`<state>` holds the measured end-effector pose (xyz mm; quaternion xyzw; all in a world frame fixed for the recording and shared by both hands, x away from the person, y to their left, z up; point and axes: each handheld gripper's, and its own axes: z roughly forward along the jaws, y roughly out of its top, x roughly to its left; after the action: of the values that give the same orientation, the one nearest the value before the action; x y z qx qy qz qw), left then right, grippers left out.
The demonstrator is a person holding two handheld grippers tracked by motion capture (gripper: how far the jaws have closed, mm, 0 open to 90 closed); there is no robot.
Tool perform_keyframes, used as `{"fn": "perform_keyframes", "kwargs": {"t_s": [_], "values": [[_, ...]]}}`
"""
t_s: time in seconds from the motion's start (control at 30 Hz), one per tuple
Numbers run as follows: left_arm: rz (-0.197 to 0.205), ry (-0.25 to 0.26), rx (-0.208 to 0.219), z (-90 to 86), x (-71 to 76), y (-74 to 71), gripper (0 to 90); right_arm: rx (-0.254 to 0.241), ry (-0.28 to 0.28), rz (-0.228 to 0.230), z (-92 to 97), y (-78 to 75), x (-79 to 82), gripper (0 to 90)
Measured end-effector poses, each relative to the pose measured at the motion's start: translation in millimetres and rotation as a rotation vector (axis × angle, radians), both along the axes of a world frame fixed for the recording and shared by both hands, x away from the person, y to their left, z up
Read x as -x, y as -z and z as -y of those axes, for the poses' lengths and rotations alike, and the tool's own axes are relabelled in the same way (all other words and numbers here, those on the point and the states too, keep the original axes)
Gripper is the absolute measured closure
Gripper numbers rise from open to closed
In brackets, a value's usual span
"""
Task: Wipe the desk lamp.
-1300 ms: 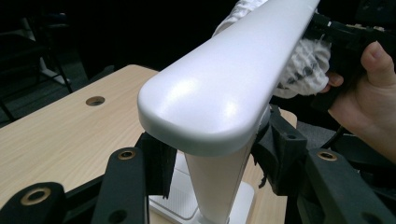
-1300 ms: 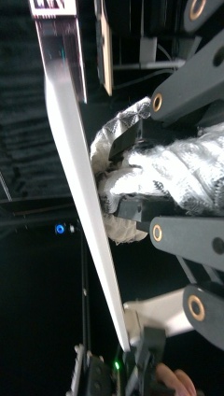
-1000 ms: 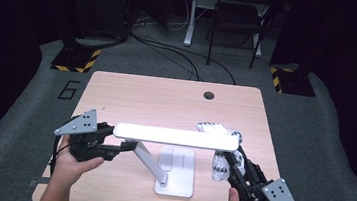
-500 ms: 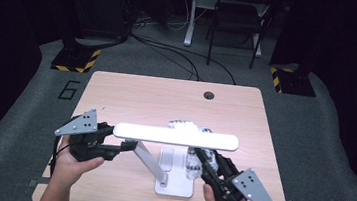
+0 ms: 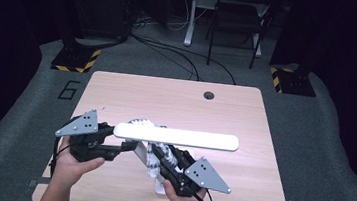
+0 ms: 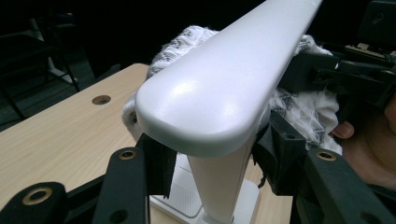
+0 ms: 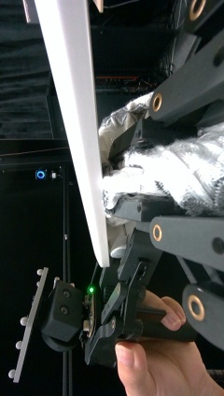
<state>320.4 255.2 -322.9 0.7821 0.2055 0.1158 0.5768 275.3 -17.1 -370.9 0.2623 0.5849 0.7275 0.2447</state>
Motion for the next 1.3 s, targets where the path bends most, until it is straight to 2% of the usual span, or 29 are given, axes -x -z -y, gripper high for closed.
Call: {"fn": "perform_keyframes", "kwargs": {"t_s": [0.17, 0.4, 0.53, 0.77, 1.03, 1.1, 1.2, 1.3], "values": [[-0.001, 0.001, 0.001, 0.4, 0.1, 0.0, 52.6, 0.008, -0.004, 0.003, -1.5, -0.2, -1.2, 71.3], [-0.002, 0.0, 0.003, 0.8, 0.4, 0.1, 52.6, 0.013, 0.011, 0.014, 9.9, 0.6, 4.1, 71.3], [0.0, 0.001, 0.002, 1.3, 0.6, 0.0, 52.6, 0.015, 0.013, 0.018, 18.8, 2.7, 9.8, 71.3], [0.002, -0.005, -0.006, 1.8, 1.1, -0.7, 52.7, 0.026, -0.018, 0.033, 21.1, 0.5, 24.1, 71.5], [0.002, -0.009, -0.002, 4.3, 2.8, -0.4, 52.7, 0.021, -0.064, 0.093, 22.0, -16.6, 40.6, 73.3], [0.0, -0.012, -0.001, 6.3, 3.8, -0.3, 52.7, 0.013, -0.064, 0.11, 22.5, -22.2, 41.3, 74.0], [0.013, -0.018, -0.003, 8.2, 3.7, 0.2, 52.8, 0.028, -0.055, 0.141, 24.3, -31.7, 39.9, 75.1], [0.012, -0.029, 0.0, 11.4, 4.5, 0.9, 52.9, 0.023, -0.048, 0.147, 26.5, -40.7, 34.5, 76.3]]}}
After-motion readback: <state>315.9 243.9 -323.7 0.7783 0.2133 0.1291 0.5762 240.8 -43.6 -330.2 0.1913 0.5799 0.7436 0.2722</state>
